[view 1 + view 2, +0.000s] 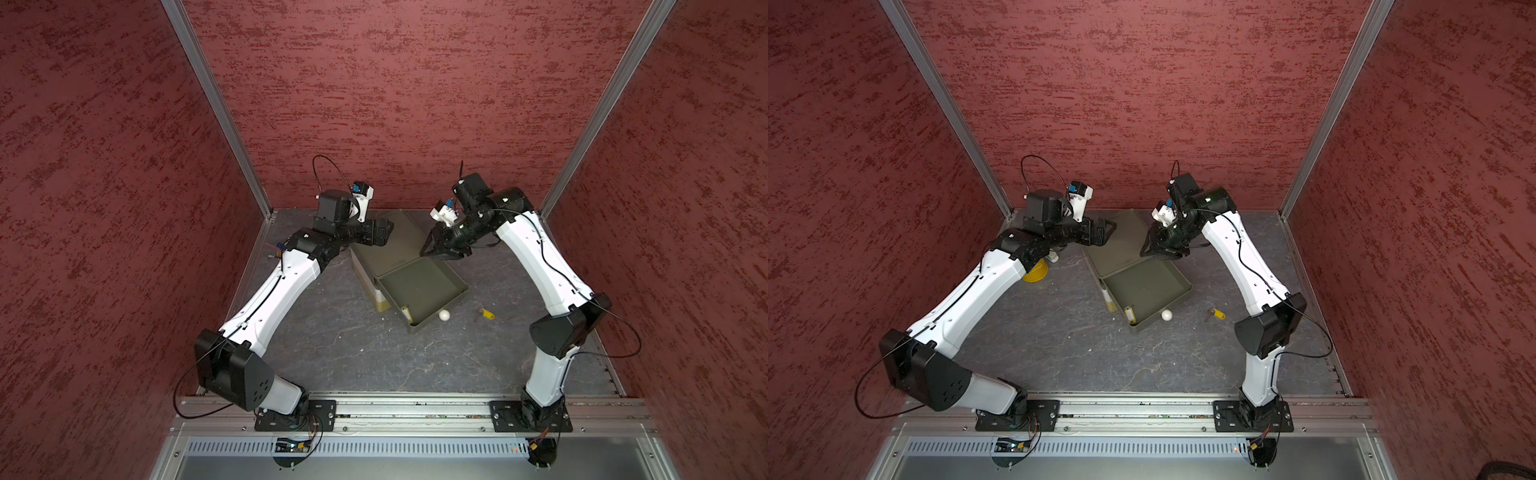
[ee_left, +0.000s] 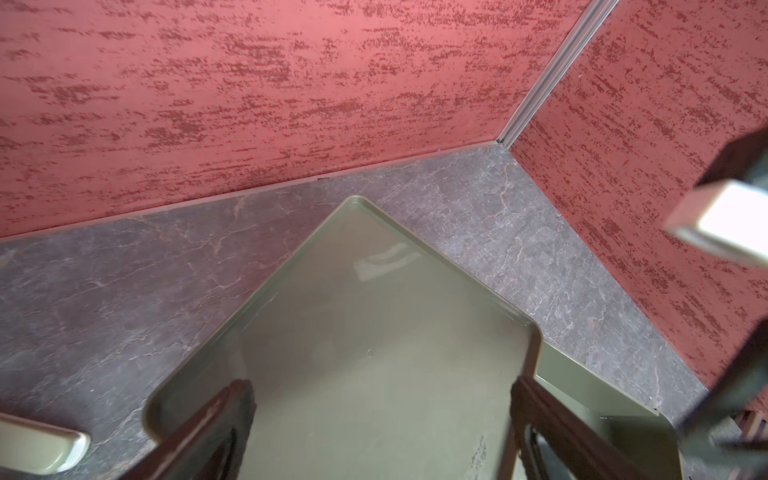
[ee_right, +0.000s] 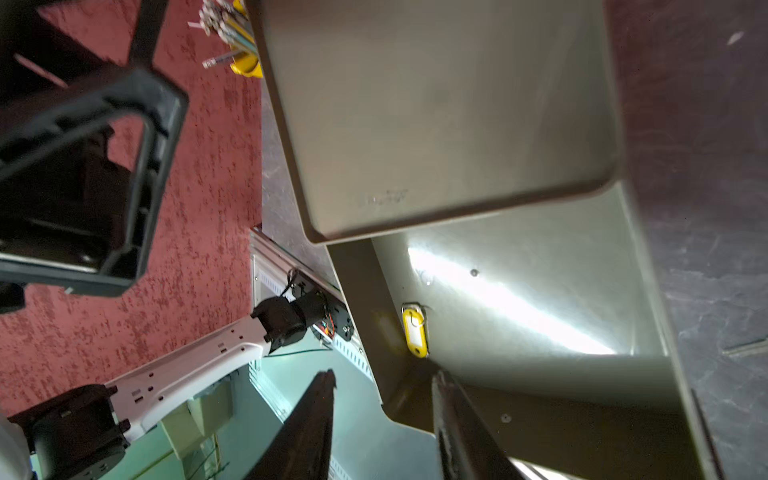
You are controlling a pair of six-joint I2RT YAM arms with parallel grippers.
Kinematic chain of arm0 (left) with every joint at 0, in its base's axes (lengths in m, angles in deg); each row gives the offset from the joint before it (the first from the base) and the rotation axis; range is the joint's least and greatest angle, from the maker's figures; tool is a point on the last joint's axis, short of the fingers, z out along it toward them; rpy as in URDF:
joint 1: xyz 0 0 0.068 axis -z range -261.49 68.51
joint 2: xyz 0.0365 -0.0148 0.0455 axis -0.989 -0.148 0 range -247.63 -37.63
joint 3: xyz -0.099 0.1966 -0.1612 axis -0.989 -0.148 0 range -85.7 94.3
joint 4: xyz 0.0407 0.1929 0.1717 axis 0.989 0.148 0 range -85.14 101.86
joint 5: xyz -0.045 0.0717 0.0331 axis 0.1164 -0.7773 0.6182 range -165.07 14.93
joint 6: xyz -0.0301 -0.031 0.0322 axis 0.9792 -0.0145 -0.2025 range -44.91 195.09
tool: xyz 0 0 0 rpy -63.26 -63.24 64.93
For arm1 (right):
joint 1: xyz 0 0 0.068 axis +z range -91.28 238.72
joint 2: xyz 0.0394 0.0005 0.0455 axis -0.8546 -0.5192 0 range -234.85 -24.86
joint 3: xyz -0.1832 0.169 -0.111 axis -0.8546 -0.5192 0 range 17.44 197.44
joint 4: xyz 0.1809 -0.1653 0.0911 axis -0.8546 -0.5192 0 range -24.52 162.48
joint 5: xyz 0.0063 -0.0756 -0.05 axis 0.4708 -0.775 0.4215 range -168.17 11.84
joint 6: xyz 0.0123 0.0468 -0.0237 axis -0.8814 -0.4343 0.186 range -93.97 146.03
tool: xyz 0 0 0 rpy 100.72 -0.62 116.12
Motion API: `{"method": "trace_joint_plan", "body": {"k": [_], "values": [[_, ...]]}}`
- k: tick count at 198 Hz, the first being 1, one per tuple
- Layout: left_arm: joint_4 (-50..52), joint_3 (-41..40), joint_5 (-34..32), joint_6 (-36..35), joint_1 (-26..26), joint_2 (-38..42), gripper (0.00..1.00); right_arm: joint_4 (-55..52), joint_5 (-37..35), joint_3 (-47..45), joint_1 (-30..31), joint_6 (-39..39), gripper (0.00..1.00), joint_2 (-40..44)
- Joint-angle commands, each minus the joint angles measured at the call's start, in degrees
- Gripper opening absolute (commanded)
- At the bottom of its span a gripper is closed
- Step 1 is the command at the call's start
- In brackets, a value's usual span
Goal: Take the keys out of the drawer
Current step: Place the key at the center of the board, then pick up the key from the drawer.
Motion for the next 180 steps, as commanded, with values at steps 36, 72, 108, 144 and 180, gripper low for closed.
{"method": "trace_joint_plan", "body": {"k": [36, 72, 108, 144, 180], "values": [[-1.57, -0.46, 1.58, -0.02, -0.27, -1.89, 1.0, -8.49, 0.38, -1.42, 3.43, -2.56, 0.43, -0.87], [-2.5, -2.05, 2.16, -0.42, 0.12, -1.45, 1.0, -5.51, 0.63, -8.41, 4.59, -9.45, 0.43, 1.24], [-5.22, -4.33, 2.69, -4.63, 2.24, -0.42, 1.0, 0.79, 0.65, -18.6, 5.36, -17.54, 0.44, 4.54], [-8.43, -6.9, 3.31, -5.63, 3.28, -0.04, 1.0, 4.21, 1.13, -21.21, 5.92, -20.47, 0.43, 4.68], [-9.55, -8.58, 2.99, -6.34, 4.21, 0.79, 1.0, 6.77, 0.61, -20.74, 6.98, -22.27, 0.44, 2.66]]}}
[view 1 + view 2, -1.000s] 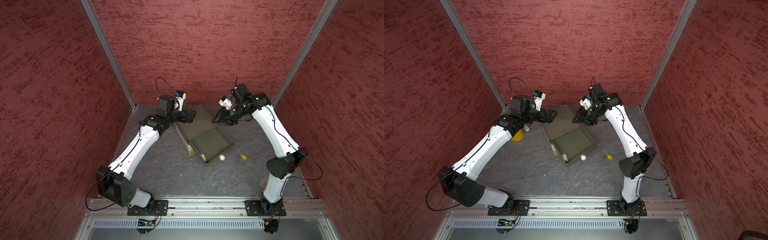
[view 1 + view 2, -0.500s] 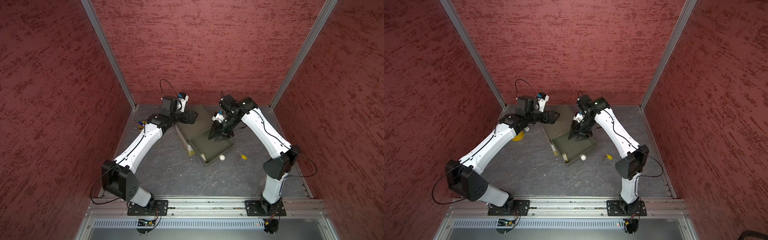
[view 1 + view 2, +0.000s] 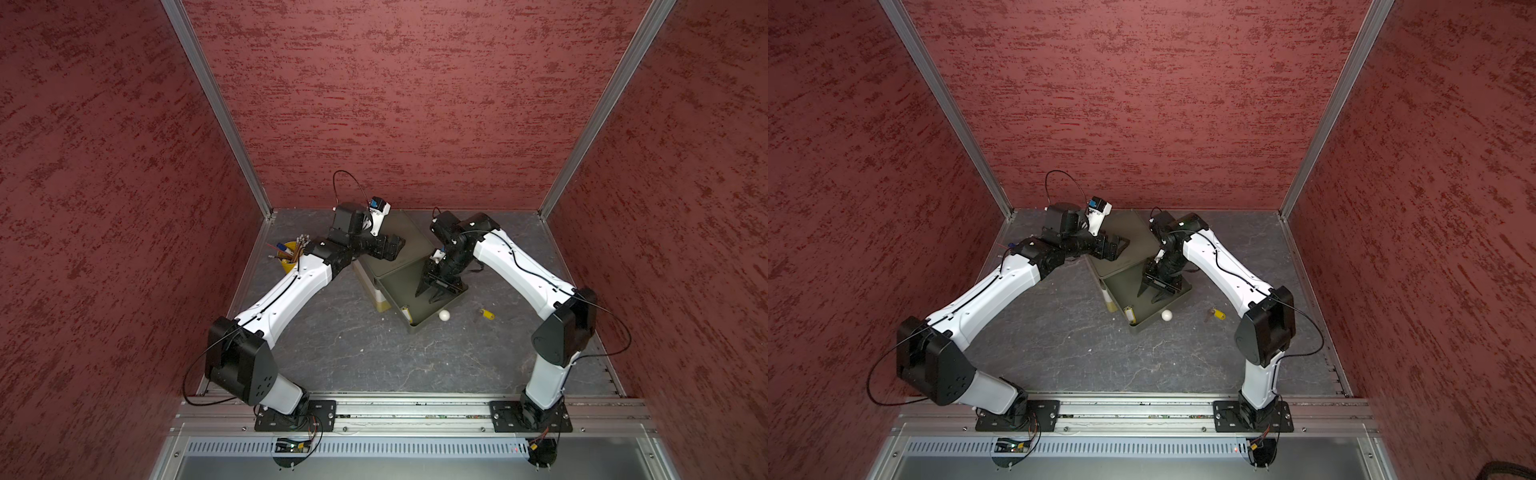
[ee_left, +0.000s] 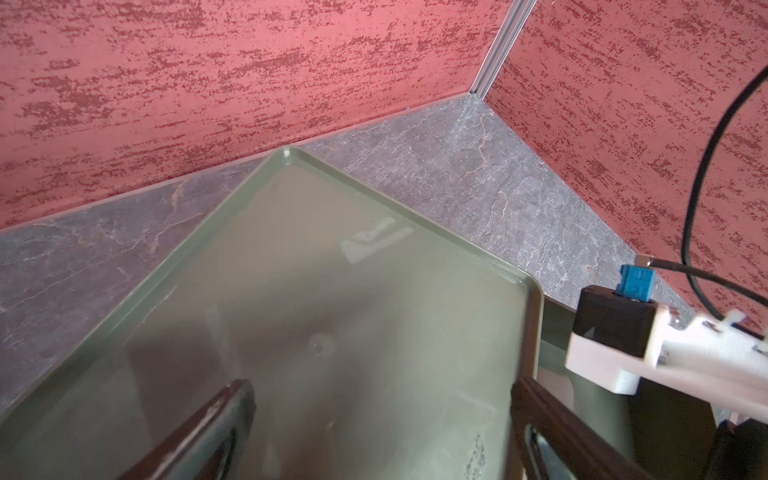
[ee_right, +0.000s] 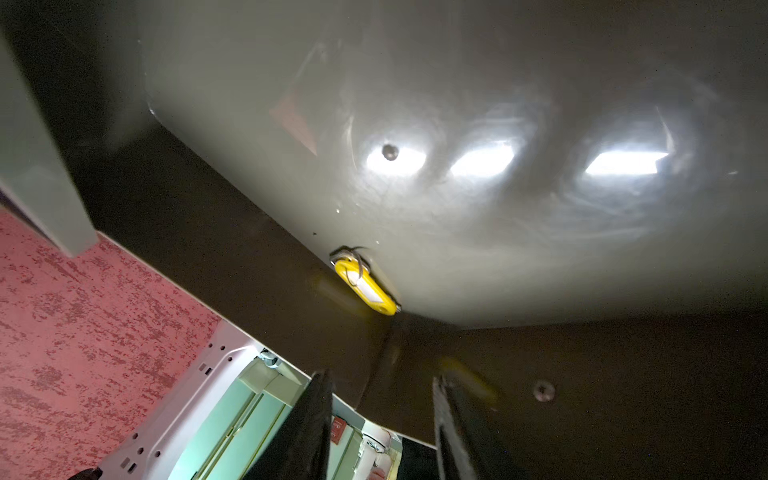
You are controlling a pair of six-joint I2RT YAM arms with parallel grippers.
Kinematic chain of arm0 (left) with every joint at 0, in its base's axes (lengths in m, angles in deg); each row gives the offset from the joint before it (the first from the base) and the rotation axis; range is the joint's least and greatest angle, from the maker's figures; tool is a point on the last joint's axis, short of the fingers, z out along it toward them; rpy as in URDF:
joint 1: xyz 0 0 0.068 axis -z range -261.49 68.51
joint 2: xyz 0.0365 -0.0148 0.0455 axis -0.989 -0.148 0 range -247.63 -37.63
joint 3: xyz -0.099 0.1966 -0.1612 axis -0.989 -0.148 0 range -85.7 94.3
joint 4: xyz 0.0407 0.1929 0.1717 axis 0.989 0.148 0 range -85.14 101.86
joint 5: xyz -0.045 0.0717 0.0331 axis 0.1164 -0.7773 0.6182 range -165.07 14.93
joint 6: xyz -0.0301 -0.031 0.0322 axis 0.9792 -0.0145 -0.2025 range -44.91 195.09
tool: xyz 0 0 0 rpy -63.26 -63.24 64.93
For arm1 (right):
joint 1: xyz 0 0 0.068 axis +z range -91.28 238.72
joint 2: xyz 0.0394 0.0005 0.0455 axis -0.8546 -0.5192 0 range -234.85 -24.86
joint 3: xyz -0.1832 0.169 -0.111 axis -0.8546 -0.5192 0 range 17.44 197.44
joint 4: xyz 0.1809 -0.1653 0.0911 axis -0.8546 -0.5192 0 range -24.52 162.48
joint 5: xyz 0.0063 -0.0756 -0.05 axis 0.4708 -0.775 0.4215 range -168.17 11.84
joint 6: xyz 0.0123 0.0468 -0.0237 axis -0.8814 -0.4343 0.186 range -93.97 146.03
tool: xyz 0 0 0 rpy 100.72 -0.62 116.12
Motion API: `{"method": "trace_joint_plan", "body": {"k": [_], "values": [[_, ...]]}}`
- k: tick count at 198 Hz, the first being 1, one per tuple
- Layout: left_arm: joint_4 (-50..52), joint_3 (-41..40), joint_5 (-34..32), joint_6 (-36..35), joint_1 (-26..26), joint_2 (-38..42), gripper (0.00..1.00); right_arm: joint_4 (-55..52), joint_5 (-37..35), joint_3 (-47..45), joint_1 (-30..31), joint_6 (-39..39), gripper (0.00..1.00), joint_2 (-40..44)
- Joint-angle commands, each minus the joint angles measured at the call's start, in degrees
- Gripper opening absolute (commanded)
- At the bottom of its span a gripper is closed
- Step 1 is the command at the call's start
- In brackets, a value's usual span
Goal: Take the keys out of the drawer
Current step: Pick up the key from the drawer.
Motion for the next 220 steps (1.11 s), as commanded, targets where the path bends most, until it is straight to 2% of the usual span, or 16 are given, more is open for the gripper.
{"method": "trace_joint_plan", "body": {"k": [1, 70, 220], "values": [[-2.7, -1.27, 0.41, -1.79, 0.56, 2.33, 1.0, 3.65, -0.07, 0.49, 1.09, -2.62, 0.44, 0.1], [-3.7, -5.1, -1.05, -2.78, 0.83, 6.44, 1.0, 5.39, -1.91, 0.35, 2.33, -5.91, 0.45, -1.71], [-4.41, -8.49, 0.4, -5.1, 0.8, 10.52, 1.0, 11.7, -1.14, -4.05, 4.94, -11.64, 0.43, -3.93]]}}
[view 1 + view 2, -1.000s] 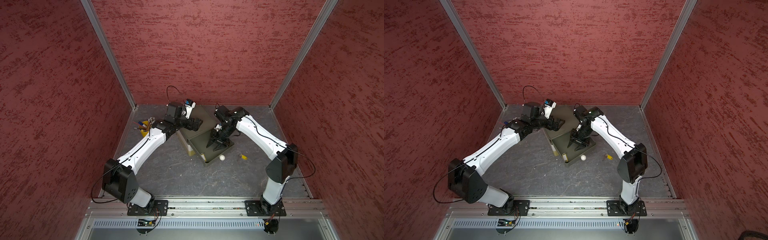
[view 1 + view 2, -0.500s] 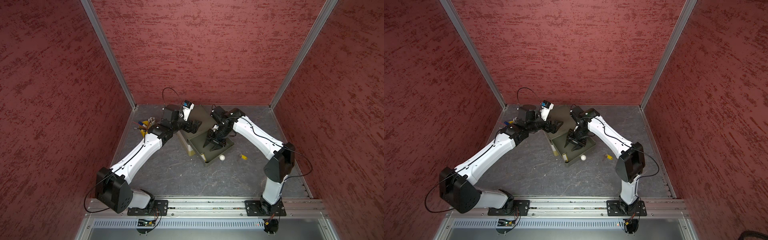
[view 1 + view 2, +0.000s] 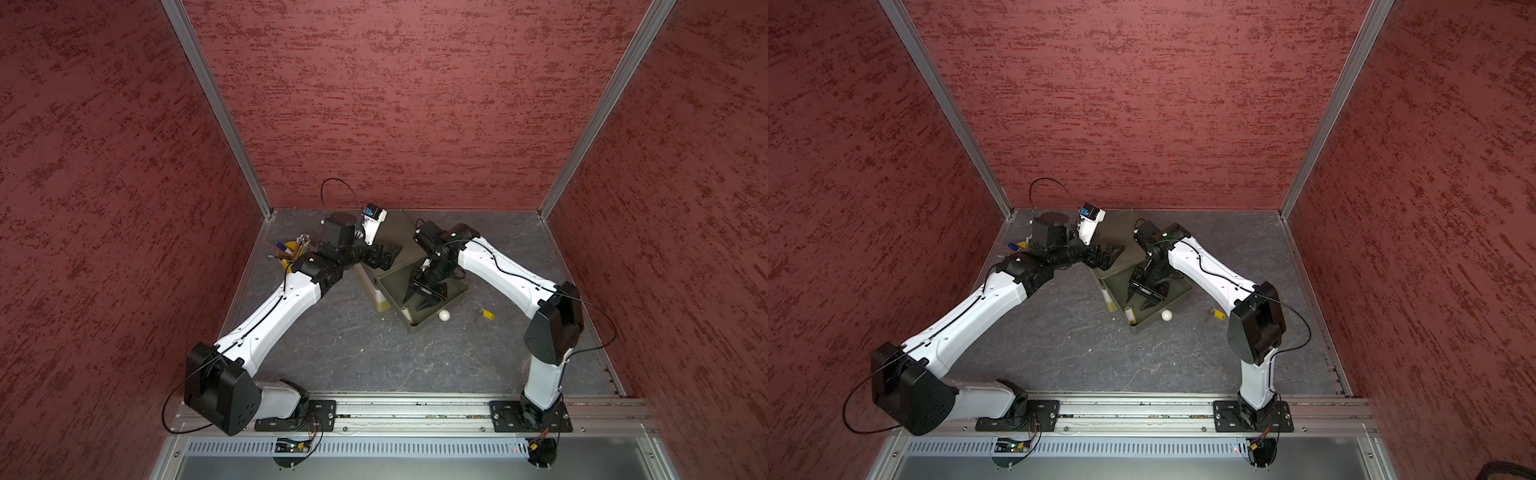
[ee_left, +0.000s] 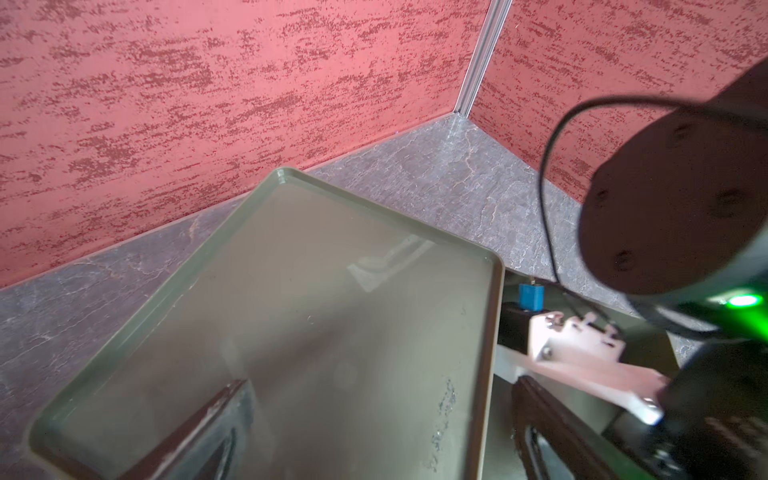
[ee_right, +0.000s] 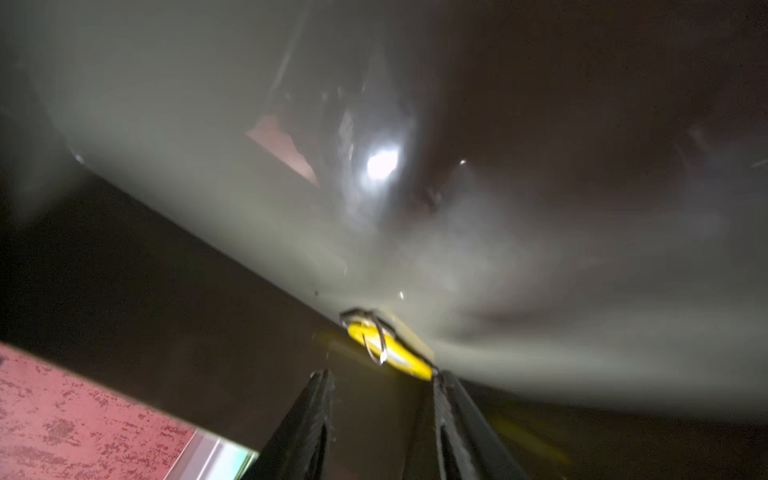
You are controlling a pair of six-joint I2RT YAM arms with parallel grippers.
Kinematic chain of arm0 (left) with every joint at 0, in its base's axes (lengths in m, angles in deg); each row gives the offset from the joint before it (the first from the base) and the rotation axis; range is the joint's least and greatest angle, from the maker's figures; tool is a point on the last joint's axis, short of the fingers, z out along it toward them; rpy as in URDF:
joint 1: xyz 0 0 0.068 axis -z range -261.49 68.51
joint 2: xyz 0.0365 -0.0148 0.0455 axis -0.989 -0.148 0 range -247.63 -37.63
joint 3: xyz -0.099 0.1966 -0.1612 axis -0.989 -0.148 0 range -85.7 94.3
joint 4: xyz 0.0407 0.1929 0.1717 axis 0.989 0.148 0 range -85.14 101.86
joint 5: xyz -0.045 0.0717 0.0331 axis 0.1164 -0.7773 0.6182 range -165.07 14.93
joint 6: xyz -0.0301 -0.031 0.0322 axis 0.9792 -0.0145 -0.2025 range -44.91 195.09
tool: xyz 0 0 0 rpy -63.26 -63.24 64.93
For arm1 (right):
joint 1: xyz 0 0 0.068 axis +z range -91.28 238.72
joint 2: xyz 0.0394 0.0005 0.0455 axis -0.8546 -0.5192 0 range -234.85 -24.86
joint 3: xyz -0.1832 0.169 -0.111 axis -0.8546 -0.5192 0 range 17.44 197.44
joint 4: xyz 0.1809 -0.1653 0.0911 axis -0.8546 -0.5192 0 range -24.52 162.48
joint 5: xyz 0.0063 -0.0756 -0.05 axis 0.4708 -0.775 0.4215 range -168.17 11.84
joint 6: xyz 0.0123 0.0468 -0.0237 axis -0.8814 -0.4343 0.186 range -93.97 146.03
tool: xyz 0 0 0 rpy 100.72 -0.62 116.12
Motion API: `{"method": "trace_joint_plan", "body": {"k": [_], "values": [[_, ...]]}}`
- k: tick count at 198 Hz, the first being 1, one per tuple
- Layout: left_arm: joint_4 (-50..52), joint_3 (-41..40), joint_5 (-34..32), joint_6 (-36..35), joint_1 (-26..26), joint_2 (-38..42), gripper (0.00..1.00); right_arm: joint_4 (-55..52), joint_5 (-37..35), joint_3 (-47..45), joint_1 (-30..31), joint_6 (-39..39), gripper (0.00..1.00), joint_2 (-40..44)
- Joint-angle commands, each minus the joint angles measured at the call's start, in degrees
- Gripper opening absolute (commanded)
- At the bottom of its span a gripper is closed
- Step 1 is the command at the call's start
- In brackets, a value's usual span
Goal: Take the keys out of the drawer
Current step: Pick up the key from the drawer.
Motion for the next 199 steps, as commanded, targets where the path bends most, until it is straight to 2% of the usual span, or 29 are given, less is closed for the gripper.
{"method": "trace_joint_plan", "body": {"k": [1, 105, 137, 156, 187, 199], "values": [[-0.39, -0.75, 0.81, -1.32, 0.18, 1.42, 1.0, 3.71, -0.6, -0.16, 0.59, -1.42, 0.43, -0.9], [0.59, -2.28, 1.35, -1.79, 0.27, 3.6, 1.0, 5.42, -3.23, -3.06, 2.05, -4.02, 0.36, 0.77], [0.16, -3.06, 1.34, -1.19, 0.28, 4.13, 1.0, 5.39, -3.73, -3.92, 2.41, -4.41, 0.21, 1.74], [-0.03, -3.32, 1.43, -0.93, 0.24, 4.43, 1.0, 5.32, -4.04, -4.39, 2.41, -4.45, 0.19, 2.38], [-0.07, -3.3, 1.43, -0.6, 0.44, 4.68, 1.0, 5.3, -4.28, -4.8, 2.42, -4.36, 0.0, 2.93], [0.01, -3.28, 1.34, -0.56, 0.57, 4.84, 1.0, 5.22, -4.53, -4.9, 2.41, -4.36, 0.0, 3.17]]}}
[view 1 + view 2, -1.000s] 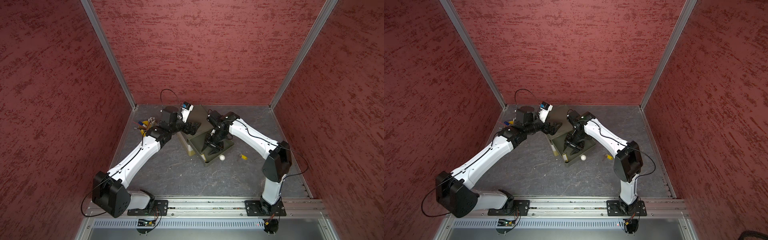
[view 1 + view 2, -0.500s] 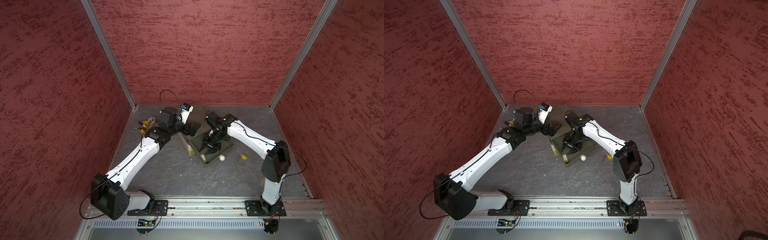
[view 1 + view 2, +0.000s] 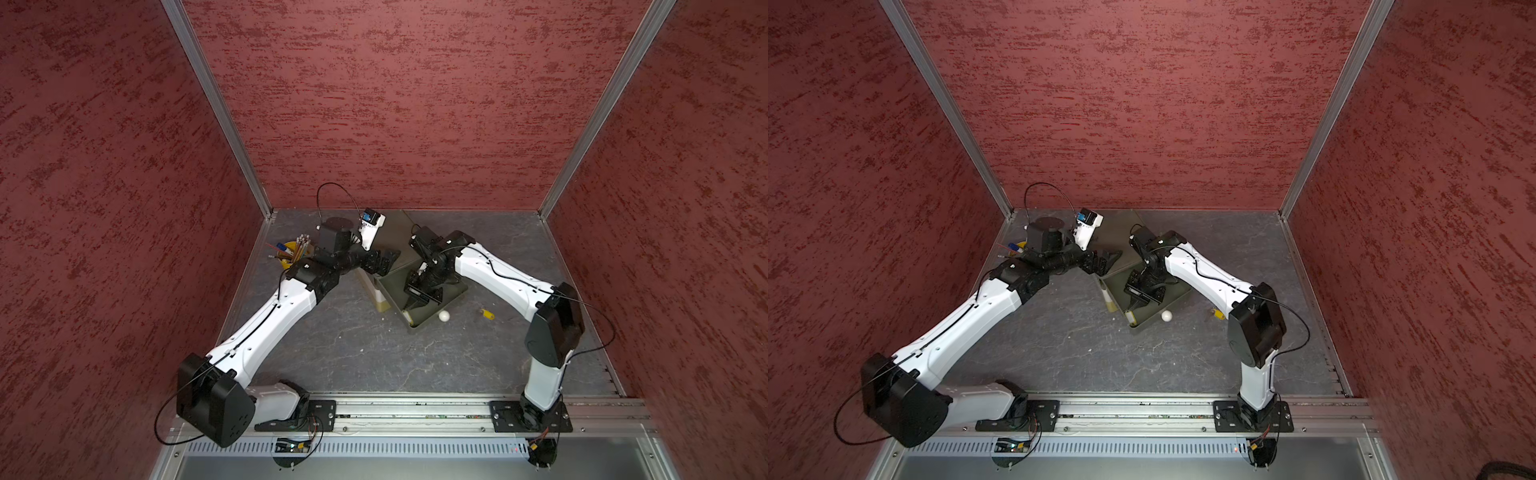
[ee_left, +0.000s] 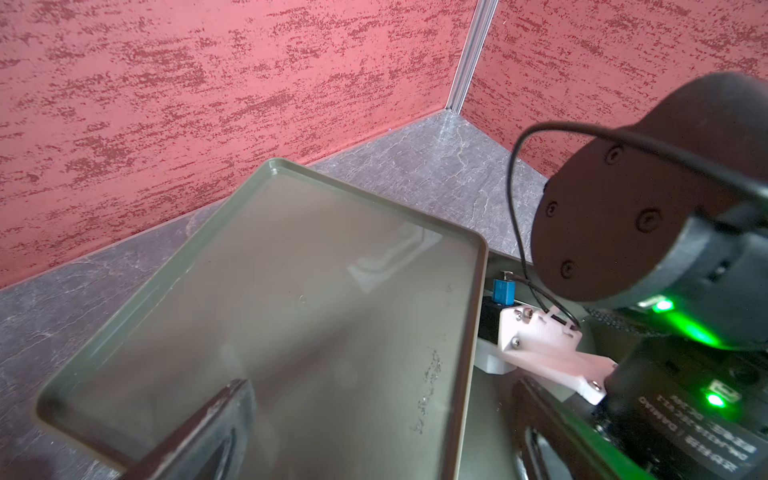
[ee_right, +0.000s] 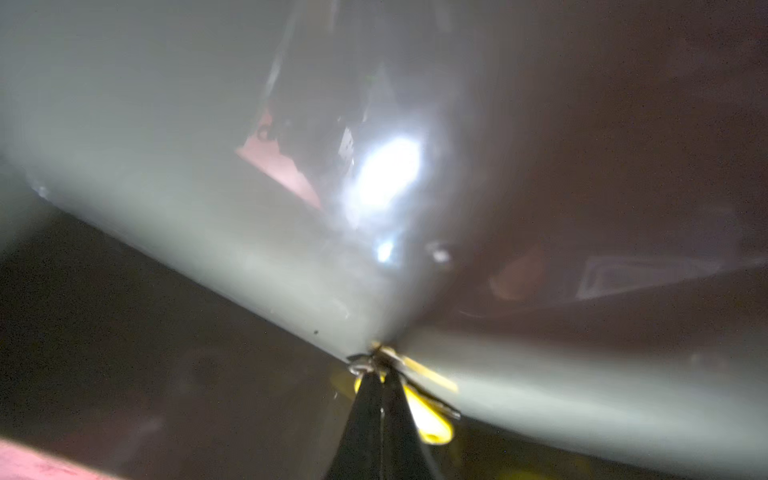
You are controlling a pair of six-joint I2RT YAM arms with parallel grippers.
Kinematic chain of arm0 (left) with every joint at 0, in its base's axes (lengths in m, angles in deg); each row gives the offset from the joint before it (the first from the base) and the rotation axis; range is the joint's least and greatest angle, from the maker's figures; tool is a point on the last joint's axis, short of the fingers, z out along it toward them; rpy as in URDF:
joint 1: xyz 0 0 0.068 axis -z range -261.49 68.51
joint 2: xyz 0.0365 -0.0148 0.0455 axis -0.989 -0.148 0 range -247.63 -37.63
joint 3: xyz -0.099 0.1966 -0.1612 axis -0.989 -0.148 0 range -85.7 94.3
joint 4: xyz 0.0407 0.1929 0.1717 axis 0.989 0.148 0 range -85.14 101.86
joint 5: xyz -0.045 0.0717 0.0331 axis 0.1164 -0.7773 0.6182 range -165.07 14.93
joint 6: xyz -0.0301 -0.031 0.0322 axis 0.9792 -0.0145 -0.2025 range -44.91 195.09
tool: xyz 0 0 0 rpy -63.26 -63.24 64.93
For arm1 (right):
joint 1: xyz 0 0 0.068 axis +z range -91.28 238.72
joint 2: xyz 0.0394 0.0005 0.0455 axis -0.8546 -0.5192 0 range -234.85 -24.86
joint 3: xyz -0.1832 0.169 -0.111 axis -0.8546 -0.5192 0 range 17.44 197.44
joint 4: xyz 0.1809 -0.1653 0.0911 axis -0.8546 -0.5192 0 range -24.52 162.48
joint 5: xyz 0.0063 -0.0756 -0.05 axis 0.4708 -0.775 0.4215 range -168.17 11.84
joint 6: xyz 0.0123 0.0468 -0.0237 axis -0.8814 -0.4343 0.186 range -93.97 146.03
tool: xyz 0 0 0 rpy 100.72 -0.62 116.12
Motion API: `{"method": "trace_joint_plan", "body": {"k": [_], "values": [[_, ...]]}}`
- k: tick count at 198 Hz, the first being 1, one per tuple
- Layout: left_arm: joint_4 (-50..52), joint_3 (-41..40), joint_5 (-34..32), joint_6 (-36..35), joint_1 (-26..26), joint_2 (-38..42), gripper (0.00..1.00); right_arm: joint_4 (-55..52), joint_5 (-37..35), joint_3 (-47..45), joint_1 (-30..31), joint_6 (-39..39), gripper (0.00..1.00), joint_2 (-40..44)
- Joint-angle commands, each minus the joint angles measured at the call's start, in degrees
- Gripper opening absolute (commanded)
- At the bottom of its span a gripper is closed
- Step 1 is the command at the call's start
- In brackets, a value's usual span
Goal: Take the keys out of the drawer
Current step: Pick up the key from the drawer.
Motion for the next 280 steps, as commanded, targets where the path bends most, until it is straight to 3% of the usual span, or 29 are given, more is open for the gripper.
{"method": "trace_joint_plan", "body": {"k": [1, 198, 249, 280], "values": [[-0.42, -0.55, 0.53, 0.29, 0.41, 1.52, 1.0, -0.03, -2.83, -0.84, 0.49, 0.01, 0.0, 1.76], [0.14, -0.38, 0.83, 1.9, 2.69, 3.34, 1.0, -2.45, -13.66, -0.29, 0.21, -3.53, 0.0, 12.49], [0.47, -0.5, 4.35, 5.2, 5.04, 5.99, 1.0, -1.81, -17.09, 2.62, -0.19, -1.46, 0.0, 15.34], [2.75, 2.01, 11.12, 5.83, 9.21, 6.93, 1.0, -1.79, -15.05, 5.47, -2.95, 1.66, 0.0, 16.16]]}}
